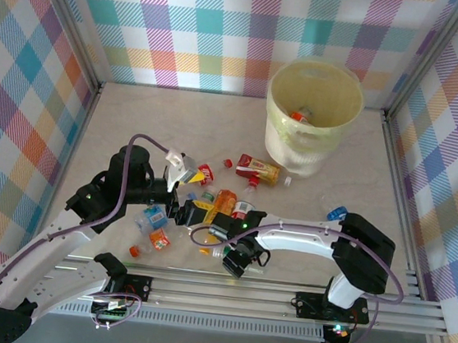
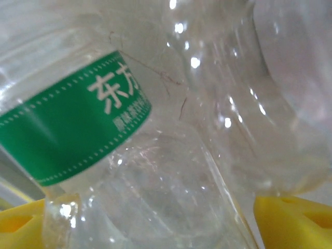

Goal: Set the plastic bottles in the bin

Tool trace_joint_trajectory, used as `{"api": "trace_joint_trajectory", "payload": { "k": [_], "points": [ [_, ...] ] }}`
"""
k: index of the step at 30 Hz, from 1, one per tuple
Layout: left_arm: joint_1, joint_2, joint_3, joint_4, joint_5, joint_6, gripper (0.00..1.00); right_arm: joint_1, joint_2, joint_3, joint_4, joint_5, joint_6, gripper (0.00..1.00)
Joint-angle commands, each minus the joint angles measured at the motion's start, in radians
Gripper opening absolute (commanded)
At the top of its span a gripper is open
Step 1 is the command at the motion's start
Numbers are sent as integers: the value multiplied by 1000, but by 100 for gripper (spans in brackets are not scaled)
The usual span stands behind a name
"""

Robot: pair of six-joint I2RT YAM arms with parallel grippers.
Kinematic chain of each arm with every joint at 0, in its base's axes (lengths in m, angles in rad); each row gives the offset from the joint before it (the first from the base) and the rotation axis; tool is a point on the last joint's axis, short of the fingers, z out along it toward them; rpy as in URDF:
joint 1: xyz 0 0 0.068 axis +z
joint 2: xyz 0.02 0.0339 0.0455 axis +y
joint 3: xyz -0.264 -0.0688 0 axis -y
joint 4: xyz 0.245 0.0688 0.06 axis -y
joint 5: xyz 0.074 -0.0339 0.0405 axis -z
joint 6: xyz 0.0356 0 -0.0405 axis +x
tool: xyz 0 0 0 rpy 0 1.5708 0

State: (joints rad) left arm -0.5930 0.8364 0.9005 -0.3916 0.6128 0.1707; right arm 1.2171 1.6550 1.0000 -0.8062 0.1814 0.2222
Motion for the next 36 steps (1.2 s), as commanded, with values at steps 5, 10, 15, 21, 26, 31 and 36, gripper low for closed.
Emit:
{"api": "trace_joint_trajectory", "payload": {
  "k": [5, 10, 15, 21, 26, 31, 36],
  "points": [
    [7, -3, 35, -11, 19, 15, 100, 5, 26, 32, -28, 63, -49, 71],
    [7, 0, 38, -12, 16, 16, 100, 6, 20, 31, -28, 64, -75, 68],
    [7, 0, 37, -12, 13, 16, 100, 7, 17, 41, -38, 67, -99, 63],
    [7, 0, 41, -2, 20, 16, 100, 10, -32, 39, -39, 31, -130, 58],
    [7, -6, 55, 41, 33, 0, 100, 10, -68, 50, -48, 8, -133, 56],
    [7, -6, 90, 105, 38, -51, 100, 10, -113, 54, -60, 8, -118, 55],
    [6, 35, 160, 155, 26, -82, 100, 9, -185, 74, -62, -13, -103, 55]
  ]
}}
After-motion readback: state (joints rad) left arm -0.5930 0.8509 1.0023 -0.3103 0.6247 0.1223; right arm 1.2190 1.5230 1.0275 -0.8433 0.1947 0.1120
